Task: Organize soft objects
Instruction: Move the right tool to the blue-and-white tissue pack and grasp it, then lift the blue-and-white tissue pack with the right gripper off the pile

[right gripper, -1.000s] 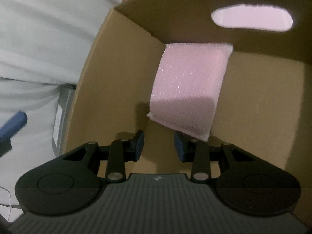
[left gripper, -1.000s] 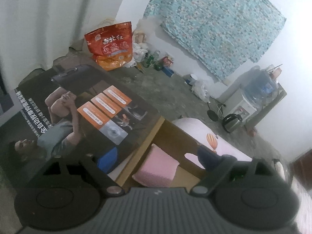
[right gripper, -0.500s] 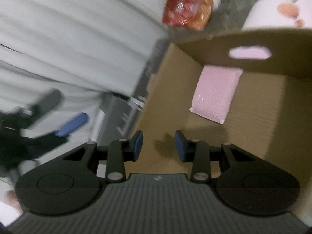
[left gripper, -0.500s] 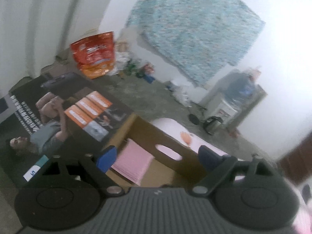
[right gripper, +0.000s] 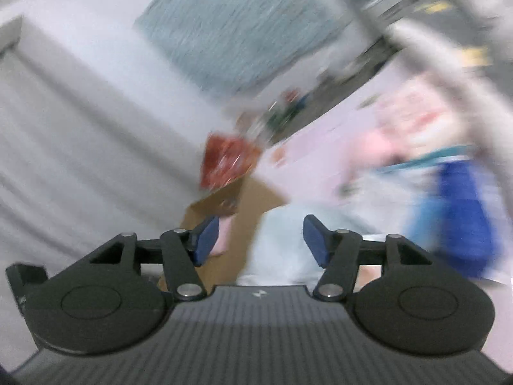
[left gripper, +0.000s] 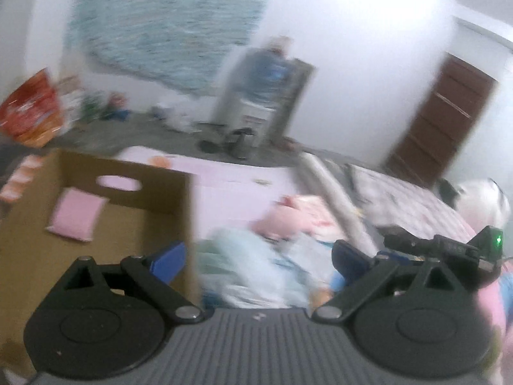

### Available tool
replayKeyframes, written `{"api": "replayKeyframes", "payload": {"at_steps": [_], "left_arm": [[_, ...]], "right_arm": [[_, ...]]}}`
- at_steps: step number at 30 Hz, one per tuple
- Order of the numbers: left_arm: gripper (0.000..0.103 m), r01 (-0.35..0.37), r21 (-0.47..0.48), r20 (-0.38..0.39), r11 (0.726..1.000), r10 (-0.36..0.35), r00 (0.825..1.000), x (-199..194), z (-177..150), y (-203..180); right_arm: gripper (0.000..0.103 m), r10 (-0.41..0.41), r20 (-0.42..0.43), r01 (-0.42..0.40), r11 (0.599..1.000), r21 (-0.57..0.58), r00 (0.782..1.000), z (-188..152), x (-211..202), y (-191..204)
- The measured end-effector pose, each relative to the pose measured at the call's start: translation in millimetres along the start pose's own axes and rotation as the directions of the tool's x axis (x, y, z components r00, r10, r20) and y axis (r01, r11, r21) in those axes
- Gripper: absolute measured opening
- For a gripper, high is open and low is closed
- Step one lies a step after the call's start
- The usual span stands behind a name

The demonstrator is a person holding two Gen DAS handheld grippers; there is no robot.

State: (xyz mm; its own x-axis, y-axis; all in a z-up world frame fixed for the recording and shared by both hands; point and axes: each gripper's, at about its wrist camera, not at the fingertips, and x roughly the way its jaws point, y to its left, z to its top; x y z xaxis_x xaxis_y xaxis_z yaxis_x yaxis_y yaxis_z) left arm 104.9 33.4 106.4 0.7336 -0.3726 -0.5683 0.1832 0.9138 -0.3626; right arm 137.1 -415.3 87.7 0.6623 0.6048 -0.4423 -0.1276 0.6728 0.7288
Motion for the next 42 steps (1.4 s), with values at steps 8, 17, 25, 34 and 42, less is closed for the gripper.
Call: {"api": "replayKeyframes", "payload": {"at_steps": [8, 17, 25, 34, 42], "left_arm": [[0.099, 0.117, 0.144, -0.113, 0.983, -0.101, 0.988, 63.8, -47.6, -85.3], [0.079, 0.004, 0.270, -0.154, 0.963, 0.039, 0.987, 134.3, -77.3, -121.7], [0.065, -0.011, 0.249, -0.200, 0.969, 0.062, 0.978, 165.7, -75.2, -118.0], [0.065, 0.026, 0.218, -0.211, 0.976, 0.021, 0.977, 173.0, -72.1, -115.8], [0.065, 0.126, 0.167, -0.248, 0.978, -0.083, 0.965, 169.6, -78.9, -118.8]], "right_arm": [[0.066, -0.161, 0.088, 0.155, 0.985, 0.070, 0.983, -50.6, -24.5, -75.2], [0.078, -0.385, 0.070, 0.390, 0.888, -0.244, 0.920, -51.6, 58.4, -67.2], [0.074, -0.499, 0.028, 0.475, 0.806, -0.353, 0.866, -43.2, 108.5, -84.0], [0.046, -0.318, 0.030, 0.318, 0.948, -0.007, 0.948, -17.7, 69.9, -143.5], [0.044, -0.102, 0.138, 0.062, 0.961, 0.268, 0.985, -17.3, 26.3, -185.1]]}}
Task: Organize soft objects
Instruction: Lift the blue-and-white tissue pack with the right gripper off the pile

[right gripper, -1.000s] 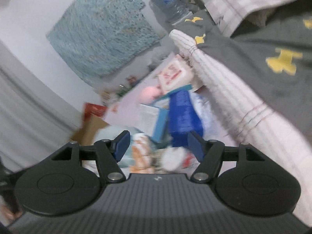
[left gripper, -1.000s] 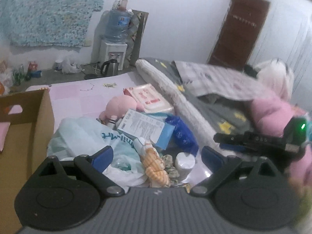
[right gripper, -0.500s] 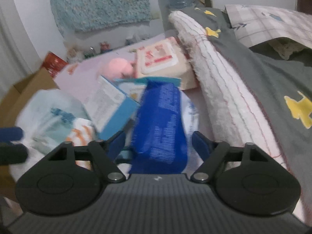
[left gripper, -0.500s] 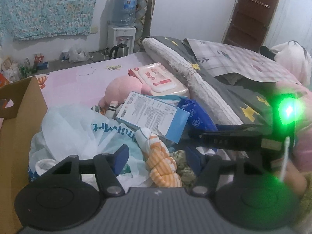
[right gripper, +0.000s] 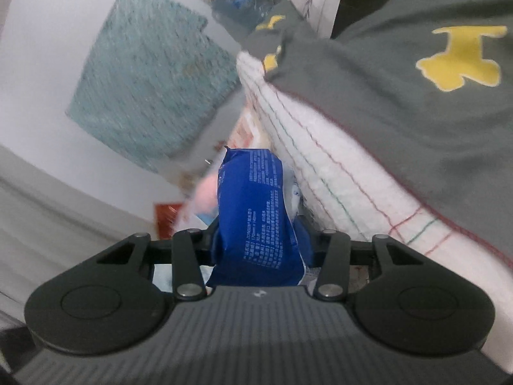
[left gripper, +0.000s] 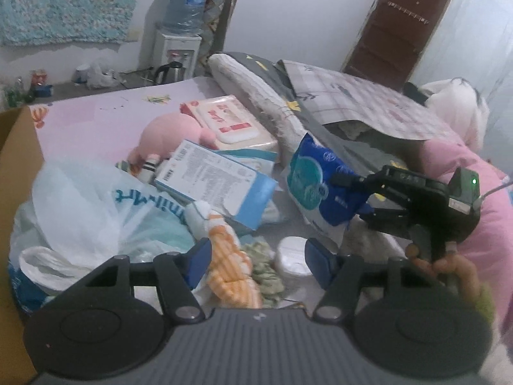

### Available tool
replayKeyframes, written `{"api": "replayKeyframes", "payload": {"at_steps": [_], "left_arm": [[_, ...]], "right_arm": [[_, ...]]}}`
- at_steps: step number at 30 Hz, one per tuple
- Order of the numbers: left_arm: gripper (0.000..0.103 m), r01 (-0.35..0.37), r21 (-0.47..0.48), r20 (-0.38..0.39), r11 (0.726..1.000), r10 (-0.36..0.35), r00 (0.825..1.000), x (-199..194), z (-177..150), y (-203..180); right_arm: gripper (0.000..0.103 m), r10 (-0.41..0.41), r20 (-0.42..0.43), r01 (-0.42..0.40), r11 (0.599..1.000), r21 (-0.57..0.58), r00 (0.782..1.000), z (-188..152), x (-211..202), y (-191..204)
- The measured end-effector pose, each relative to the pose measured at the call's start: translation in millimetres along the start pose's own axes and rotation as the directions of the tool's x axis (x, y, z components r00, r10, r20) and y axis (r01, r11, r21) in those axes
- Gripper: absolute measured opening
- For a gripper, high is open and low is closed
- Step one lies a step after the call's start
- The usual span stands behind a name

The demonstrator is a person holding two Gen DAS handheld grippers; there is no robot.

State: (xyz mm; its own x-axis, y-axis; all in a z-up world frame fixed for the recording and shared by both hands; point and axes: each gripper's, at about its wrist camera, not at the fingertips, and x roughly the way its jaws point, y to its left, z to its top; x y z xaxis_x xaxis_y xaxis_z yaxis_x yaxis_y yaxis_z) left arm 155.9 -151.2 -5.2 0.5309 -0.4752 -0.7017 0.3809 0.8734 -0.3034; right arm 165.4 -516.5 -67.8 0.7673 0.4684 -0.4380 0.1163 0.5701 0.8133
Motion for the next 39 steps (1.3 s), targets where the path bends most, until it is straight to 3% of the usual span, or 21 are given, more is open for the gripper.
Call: {"api": "replayKeyframes", "payload": {"at_steps": [4, 8, 11, 14, 18, 22, 24, 27, 30, 33, 39], "left_arm": [[0.065, 0.059, -0.002, 0.000, 0.998, -0.059, 0.998, -17.4, -2.0, 1.8], [0.067, 0.103, -0.037, -0.029, 0.994, -0.104, 0.994, -43.7, -10.8, 14.3], [0.068, 0.128, -0.088, -0.042, 0.988, -0.132, 0.990, -67.5, -26.1, 31.1], [0.071, 0.136, -0.114, -0.066, 0.984, -0.144, 0.987, -86.4, -44.6, 43.5], [0.072, 0.140, -0.126, -0.130, 0.982, -0.156, 0.979, -99.7, -75.0, 53.8], [0.073, 0.112, -0.127, -0.191, 0.986, -0.135, 0.972, -95.9, -100.5, 59.3], [0.073, 0.089, -0.134, -0.216, 0.987, -0.116, 0.969, -88.5, -110.5, 62.4], [0.071, 0.031, -0.120, -0.238, 0.992, -0.059, 0.969, -74.3, -122.4, 66.7], [0.069, -0.021, -0.099, -0.242, 0.995, -0.004, 0.970, -60.3, -126.3, 71.0], [0.068, -0.009, -0.112, -0.258, 0.994, -0.020, 0.966, -49.8, -128.4, 74.4], [0.068, 0.031, -0.124, -0.276, 0.992, -0.064, 0.959, -34.9, -133.3, 73.6]], "right_arm": [[0.044, 0.052, 0.031, -0.052, 0.999, -0.013, 0.998, -2.7, -25.5, 16.9], [0.044, 0.165, 0.002, -0.165, 0.986, -0.034, 0.986, -28.0, -53.0, 44.9], [0.044, 0.268, -0.075, -0.266, 0.963, 0.027, 0.961, -59.1, -56.8, 54.6], [0.044, 0.329, -0.161, -0.315, 0.943, 0.106, 0.931, -95.3, -46.3, 59.4], [0.044, 0.380, -0.285, -0.325, 0.919, 0.223, 0.880, -150.8, -17.5, 60.1], [0.044, 0.366, -0.364, -0.260, 0.915, 0.307, 0.856, -202.2, 12.2, 51.7], [0.044, 0.340, -0.385, -0.211, 0.917, 0.339, 0.858, -218.3, 27.5, 41.0], [0.045, 0.253, -0.400, -0.125, 0.940, 0.319, 0.881, -231.1, 41.6, 29.2], [0.047, 0.239, -0.378, -0.123, 0.944, 0.306, 0.894, -229.8, 39.0, 29.7], [0.051, 0.131, -0.355, -0.070, 0.981, 0.180, 0.926, -220.6, 27.4, 40.1], [0.053, -0.003, -0.293, 0.028, 0.996, 0.083, 0.956, -203.4, -0.8, 34.0]]}}
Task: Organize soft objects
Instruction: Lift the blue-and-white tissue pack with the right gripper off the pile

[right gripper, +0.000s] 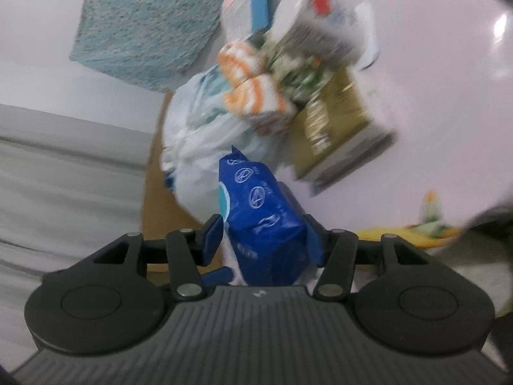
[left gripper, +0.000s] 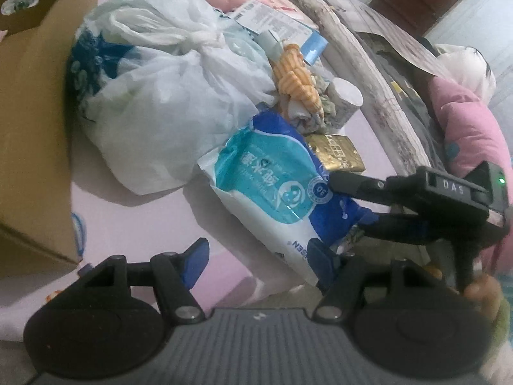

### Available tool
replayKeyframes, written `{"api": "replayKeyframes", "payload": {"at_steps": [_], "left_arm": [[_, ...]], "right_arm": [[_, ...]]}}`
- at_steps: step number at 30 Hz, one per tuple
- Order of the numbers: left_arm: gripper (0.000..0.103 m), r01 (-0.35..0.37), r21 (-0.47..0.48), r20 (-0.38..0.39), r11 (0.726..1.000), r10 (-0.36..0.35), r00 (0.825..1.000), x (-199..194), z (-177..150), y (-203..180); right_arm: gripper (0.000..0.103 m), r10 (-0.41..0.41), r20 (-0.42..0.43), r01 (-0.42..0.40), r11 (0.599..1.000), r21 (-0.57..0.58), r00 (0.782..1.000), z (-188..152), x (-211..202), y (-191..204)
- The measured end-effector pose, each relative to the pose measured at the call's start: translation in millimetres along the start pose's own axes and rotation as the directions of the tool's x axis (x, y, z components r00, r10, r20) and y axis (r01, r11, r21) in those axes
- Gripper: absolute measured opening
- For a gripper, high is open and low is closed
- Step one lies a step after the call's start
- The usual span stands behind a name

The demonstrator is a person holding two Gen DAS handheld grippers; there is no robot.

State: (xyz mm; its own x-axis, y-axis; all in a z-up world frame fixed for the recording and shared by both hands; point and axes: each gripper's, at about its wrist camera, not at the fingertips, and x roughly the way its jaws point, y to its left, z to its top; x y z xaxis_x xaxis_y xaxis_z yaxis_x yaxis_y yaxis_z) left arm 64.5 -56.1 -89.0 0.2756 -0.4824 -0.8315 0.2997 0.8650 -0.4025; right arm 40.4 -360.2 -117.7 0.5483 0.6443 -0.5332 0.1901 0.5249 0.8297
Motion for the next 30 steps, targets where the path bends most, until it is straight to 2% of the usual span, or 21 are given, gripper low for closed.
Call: {"api": "replayKeyframes", "payload": {"at_steps": [4, 8, 13, 15, 19, 24, 30], "left_arm": [[0.068, 0.025, 0.016, -0.020, 1.000, -0.025, 0.999, 9.3, 4.2, -5.8], [0.071, 0.038, 0.029, -0.042, 0.999, -0.037, 0.998, 14.4, 5.7, -8.0], [0.073, 0.027, 0.024, -0.046, 0.999, -0.026, 0.999, 15.0, 6.7, -4.5], [0.074, 0.028, 0.017, -0.049, 0.999, -0.027, 0.998, 15.8, 8.4, -2.9], [0.075, 0.039, 0.015, -0.056, 0.999, -0.038, 0.998, 24.3, 12.4, -5.1], [0.075, 0.042, -0.006, -0.059, 0.999, -0.042, 0.997, 31.0, 13.0, -6.7], [0.072, 0.065, 0.015, -0.031, 0.998, -0.064, 0.997, 29.1, 9.0, -12.6]], "right_arm": [[0.048, 0.014, -0.002, -0.014, 1.000, 0.019, 1.000, -1.5, -5.3, -8.9], [0.046, 0.049, -0.101, -0.045, 0.998, 0.039, 0.994, -12.7, -4.1, -8.5], [0.047, -0.001, -0.018, 0.000, 0.997, -0.071, 1.000, -0.3, -19.5, 5.7], [0.047, -0.001, -0.020, -0.001, 0.994, -0.106, 1.000, 6.1, -15.2, 11.3], [0.047, -0.061, -0.064, 0.050, 0.986, -0.161, 0.996, 10.9, 7.5, 14.7], [0.046, -0.031, -0.116, 0.015, 0.990, -0.143, 0.993, 10.2, 21.5, 11.9], [0.048, 0.007, -0.125, -0.019, 0.995, -0.097, 0.992, 11.6, 8.7, 2.6]]}}
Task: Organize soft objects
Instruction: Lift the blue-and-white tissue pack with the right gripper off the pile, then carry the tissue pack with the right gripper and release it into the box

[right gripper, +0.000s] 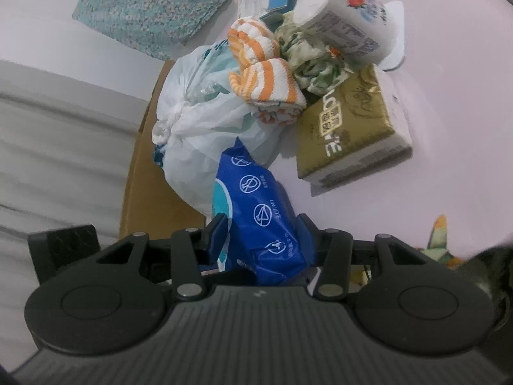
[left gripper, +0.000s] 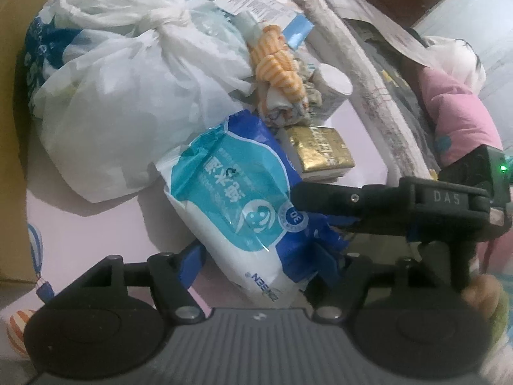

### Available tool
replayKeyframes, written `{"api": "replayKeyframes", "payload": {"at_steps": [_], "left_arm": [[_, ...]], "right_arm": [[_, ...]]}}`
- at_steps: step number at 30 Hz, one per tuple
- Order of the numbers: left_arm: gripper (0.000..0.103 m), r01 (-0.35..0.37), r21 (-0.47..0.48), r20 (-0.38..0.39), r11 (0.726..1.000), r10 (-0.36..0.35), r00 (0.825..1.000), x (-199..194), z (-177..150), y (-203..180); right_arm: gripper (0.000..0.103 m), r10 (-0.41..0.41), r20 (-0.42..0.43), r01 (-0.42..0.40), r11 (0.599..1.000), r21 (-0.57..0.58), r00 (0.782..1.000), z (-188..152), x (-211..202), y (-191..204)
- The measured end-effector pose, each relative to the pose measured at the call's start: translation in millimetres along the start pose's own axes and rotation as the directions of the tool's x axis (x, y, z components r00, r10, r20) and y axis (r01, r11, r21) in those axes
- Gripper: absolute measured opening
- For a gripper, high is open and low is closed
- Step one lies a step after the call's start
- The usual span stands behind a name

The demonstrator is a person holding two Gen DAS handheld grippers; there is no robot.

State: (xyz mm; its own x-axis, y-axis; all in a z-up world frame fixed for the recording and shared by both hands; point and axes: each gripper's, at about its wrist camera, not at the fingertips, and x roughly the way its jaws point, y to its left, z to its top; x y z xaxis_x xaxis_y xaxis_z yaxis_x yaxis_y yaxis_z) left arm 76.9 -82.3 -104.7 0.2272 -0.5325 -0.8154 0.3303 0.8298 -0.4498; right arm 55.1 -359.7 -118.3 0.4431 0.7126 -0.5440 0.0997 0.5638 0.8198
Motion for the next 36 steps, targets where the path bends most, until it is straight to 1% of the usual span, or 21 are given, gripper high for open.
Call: {"api": "replayKeyframes", "payload": {"at_steps": [3, 6, 7, 11, 17, 21, 25, 29, 34, 36], "left_arm": [[0.071, 0.002, 0.009, 0.001, 1.000, -0.002, 1.000, 3.1, -0.1, -2.1], [0.071, -0.017, 0.029, 0.023, 0.999, 0.017, 1.000, 2.8, -0.6, -6.6], [0.071, -0.019, 0.029, 0.028, 0.999, 0.018, 0.999, 1.0, -0.5, -8.0], [0.070, -0.005, 0.037, 0.055, 0.999, 0.003, 0.998, -11.7, -2.6, -14.2], [0.070, 0.007, 0.085, 0.089, 0.996, -0.014, 0.996, -35.0, -6.3, -33.8], [0.070, 0.005, 0.142, 0.124, 0.990, -0.023, 0.992, -54.8, 0.6, -52.4], [0.070, 0.005, 0.186, 0.171, 0.983, -0.038, 0.985, -75.8, 19.6, -66.1], [0.071, -0.007, 0.208, 0.212, 0.978, -0.038, 0.977, -91.8, 48.1, -76.0], [0.071, -0.032, 0.213, 0.266, 0.976, -0.026, 0.964, -113.3, 85.6, -77.0], [0.071, -0.046, 0.195, 0.293, 0.980, -0.013, 0.956, -123.5, 99.5, -69.6]], "right_arm": [[0.053, 0.003, 0.003, -0.003, 1.000, 0.013, 1.000, -0.8, -1.6, -3.5], [0.054, -0.006, 0.020, 0.006, 1.000, -0.019, 1.000, -2.5, -4.4, -0.7], [0.050, -0.007, 0.026, 0.008, 1.000, -0.025, 1.000, -3.9, -6.3, 1.1], [0.043, 0.000, 0.037, 0.001, 0.999, -0.032, 0.999, -12.2, -15.9, 7.7], [0.042, 0.016, 0.099, -0.009, 0.998, -0.069, 0.995, -25.1, -45.5, 27.8], [0.042, 0.041, 0.150, -0.028, 0.996, -0.089, 0.988, -24.1, -66.4, 43.6], [0.042, 0.058, 0.203, -0.027, 0.988, -0.151, 0.977, -9.8, -83.5, 68.8], [0.042, 0.079, 0.239, -0.029, 0.978, -0.205, 0.968, 16.0, -90.8, 94.3], [0.042, 0.112, 0.241, -0.052, 0.969, -0.243, 0.964, 56.1, -84.0, 126.6], [0.042, 0.128, 0.209, -0.071, 0.963, -0.260, 0.970, 75.0, -71.2, 143.5]]}}
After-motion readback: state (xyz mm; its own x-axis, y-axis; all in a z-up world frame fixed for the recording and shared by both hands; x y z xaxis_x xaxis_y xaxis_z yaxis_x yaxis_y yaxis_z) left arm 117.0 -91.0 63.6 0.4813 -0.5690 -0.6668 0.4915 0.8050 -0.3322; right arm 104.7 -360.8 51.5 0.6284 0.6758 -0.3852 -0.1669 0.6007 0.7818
